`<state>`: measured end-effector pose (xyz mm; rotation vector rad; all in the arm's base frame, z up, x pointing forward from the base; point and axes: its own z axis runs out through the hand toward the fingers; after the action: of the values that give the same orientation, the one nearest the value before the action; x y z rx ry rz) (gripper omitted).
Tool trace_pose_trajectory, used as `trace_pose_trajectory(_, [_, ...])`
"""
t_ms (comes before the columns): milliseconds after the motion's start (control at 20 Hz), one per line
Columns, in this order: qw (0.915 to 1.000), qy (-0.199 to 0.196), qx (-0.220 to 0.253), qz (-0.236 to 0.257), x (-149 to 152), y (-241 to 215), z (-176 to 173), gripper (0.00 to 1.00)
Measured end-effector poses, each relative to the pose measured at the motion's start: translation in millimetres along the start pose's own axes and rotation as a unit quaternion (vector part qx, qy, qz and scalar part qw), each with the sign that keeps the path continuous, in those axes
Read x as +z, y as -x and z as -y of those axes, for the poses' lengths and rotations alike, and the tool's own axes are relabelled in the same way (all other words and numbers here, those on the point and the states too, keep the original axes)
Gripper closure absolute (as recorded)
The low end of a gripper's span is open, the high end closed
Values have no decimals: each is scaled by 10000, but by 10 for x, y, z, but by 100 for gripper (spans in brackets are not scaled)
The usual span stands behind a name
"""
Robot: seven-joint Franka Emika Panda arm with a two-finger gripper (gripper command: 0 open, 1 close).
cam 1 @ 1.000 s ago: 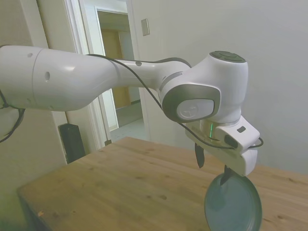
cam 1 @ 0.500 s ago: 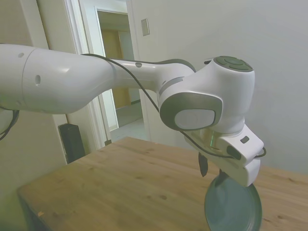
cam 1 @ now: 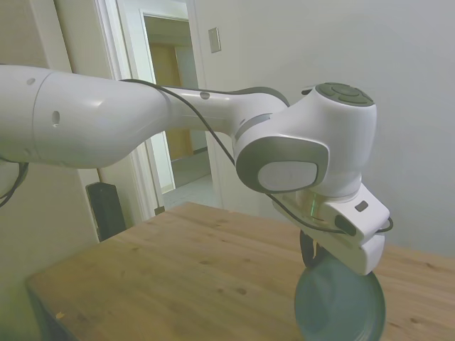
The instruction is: Unload the plate
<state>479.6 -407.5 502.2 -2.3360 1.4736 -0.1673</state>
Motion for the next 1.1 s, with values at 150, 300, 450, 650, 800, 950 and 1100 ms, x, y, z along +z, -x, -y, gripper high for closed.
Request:
trace_pose_trajectory(150, [10000, -8, -7, -9, -15, 4, 2, 100])
trace_pose_trajectory(300, [10000, -35, -24, -41, -66, 21, 13, 100])
trace_pose_trajectory(450, [9999, -70, -48, -81, -132, 43, 26, 100])
trace_pose_trajectory(650, [9996, -217, -73, -153, -265, 82, 75, 100])
trace_pose_trajectory(800, [9988, -402, -136, -259, -469, 117, 172, 100])
trace_pose_trajectory(950, [9979, -517, -238, -321, -682, 165, 279, 100])
trace_pose_trajectory(1100, [9975, -551, -312, -299, -874, 242, 401, 100])
